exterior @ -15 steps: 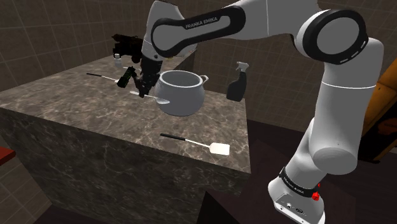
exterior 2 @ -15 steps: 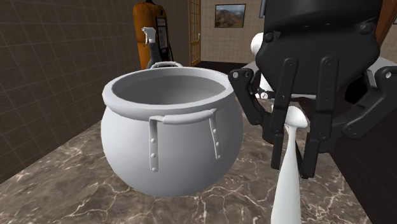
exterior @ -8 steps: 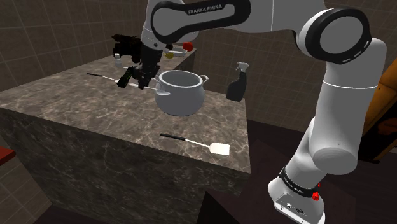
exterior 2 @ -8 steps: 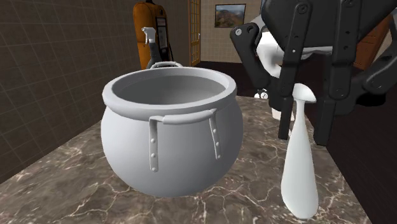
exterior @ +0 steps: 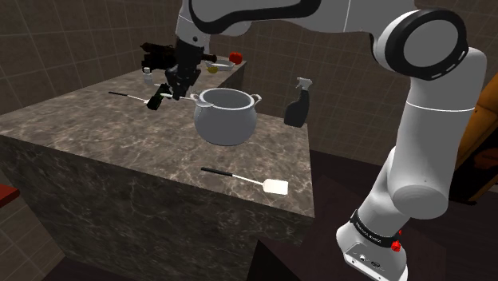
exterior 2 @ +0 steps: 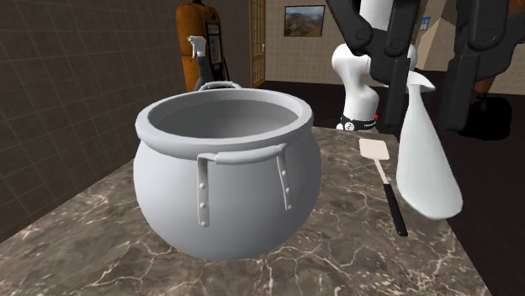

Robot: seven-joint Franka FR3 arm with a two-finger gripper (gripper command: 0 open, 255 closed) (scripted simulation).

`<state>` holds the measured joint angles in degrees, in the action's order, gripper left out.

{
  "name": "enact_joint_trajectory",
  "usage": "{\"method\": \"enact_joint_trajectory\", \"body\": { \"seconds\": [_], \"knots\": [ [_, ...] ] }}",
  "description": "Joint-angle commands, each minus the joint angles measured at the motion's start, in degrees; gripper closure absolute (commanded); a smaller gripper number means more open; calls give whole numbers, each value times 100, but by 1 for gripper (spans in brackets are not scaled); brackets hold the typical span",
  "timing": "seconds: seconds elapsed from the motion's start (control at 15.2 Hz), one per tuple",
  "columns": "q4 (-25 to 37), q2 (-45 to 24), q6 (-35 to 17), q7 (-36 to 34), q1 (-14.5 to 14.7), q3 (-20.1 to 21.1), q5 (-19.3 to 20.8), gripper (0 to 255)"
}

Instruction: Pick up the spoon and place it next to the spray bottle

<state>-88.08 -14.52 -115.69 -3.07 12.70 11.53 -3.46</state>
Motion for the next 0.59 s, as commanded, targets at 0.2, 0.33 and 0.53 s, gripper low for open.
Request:
{"method": "enact_joint_trajectory", "body": {
  "seconds": [0.2, 0.33, 0.53],
  "knots": [
    [411, -21, 391, -41, 12, 2, 19, 255],
    [590, -39, 552, -57, 17, 3, 28, 255],
    [877, -78, 799, -82, 27, 5, 43, 255]
  ]
}}
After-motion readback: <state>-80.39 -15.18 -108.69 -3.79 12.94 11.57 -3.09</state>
